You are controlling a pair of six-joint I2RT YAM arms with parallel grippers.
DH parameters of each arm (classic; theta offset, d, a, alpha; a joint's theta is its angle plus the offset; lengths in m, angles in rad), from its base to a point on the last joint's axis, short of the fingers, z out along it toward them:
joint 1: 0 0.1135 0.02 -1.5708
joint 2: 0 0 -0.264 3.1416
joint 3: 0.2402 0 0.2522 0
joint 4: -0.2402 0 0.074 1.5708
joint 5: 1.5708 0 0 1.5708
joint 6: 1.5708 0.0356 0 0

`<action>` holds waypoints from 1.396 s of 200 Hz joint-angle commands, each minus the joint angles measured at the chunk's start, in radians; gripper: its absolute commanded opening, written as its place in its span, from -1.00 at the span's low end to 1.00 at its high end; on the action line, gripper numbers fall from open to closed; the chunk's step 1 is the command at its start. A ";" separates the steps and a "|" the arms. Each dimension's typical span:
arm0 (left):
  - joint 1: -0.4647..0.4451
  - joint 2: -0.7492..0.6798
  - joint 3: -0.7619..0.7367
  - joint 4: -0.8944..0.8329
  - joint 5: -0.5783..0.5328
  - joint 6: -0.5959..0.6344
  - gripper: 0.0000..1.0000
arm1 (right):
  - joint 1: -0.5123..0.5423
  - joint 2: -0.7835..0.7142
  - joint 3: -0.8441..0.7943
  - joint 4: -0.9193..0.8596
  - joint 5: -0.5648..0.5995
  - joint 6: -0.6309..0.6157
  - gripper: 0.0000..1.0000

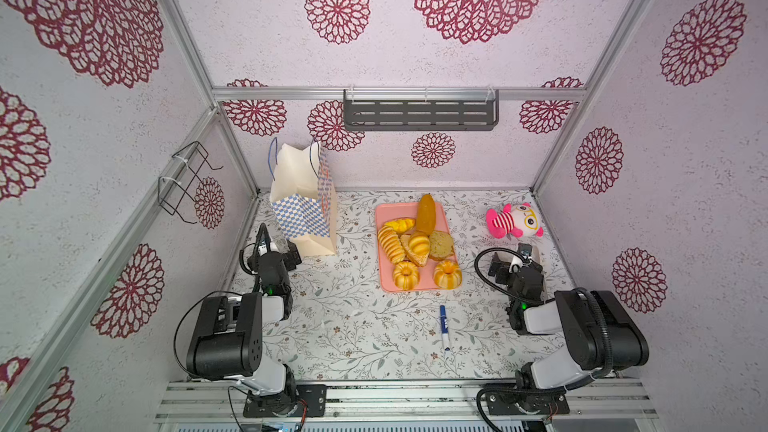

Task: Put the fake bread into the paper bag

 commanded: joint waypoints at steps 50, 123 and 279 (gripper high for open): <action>-0.006 0.001 -0.002 0.021 0.003 0.013 0.95 | 0.000 -0.018 0.004 0.043 -0.049 -0.028 0.98; -0.006 0.001 -0.002 0.021 0.003 0.013 0.95 | -0.005 -0.018 0.008 0.035 -0.047 -0.024 0.98; -0.063 -0.504 0.097 -0.641 -0.183 -0.275 0.95 | -0.006 -0.474 0.079 -0.483 0.029 0.133 0.98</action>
